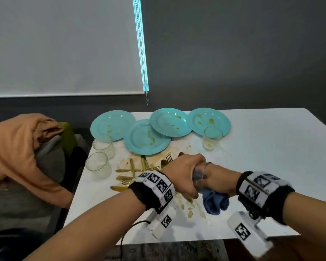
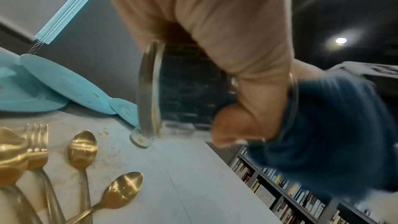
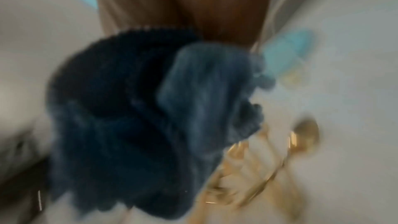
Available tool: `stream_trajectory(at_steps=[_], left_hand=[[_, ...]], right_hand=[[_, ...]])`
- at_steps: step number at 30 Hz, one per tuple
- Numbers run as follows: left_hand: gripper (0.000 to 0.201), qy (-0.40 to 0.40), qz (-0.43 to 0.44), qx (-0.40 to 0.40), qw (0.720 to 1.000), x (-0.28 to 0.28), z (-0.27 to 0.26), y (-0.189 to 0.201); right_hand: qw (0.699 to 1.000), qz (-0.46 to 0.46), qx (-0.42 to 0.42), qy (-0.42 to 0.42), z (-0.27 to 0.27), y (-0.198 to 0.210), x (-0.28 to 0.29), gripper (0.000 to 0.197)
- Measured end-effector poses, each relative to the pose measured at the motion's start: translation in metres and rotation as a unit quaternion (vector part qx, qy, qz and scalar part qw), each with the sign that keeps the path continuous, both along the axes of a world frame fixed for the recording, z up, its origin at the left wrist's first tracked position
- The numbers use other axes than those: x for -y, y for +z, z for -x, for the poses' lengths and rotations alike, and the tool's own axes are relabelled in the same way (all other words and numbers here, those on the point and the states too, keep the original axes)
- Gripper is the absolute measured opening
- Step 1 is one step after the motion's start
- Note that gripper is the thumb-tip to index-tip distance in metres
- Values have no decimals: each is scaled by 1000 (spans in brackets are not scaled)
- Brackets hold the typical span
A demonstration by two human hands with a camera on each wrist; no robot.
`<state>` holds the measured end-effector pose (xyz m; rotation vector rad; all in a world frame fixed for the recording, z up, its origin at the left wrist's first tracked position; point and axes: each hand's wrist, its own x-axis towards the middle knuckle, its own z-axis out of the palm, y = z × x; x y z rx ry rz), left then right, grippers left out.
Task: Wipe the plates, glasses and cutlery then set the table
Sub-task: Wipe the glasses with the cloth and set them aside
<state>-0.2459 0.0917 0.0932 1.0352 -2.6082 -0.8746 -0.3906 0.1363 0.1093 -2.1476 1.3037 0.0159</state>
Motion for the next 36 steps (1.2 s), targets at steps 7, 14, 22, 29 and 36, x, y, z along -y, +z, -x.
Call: stream_trajectory(at_steps=[7,14,22,29,36], left_hand=[[77,18,-60,23,998,6,-15,-3],[57,57,161,-41,984,2,-16,-8],[77,-8,-120,57,991,-5,-13,1],[74,11,-59,31,998,-17,0,-6],[78,42,57,14,997,-8,0,-13]], right_hand=[[987,21,-154,42,-26,10,2,34],[877,-204,342,-268,-33,22,10,23],[987,-66,-144,-13,-33,24,-15,33],[981,-49,-187,-11,-23,18,-20,32],[774,-301,392,-397,-9,0,-4,21]])
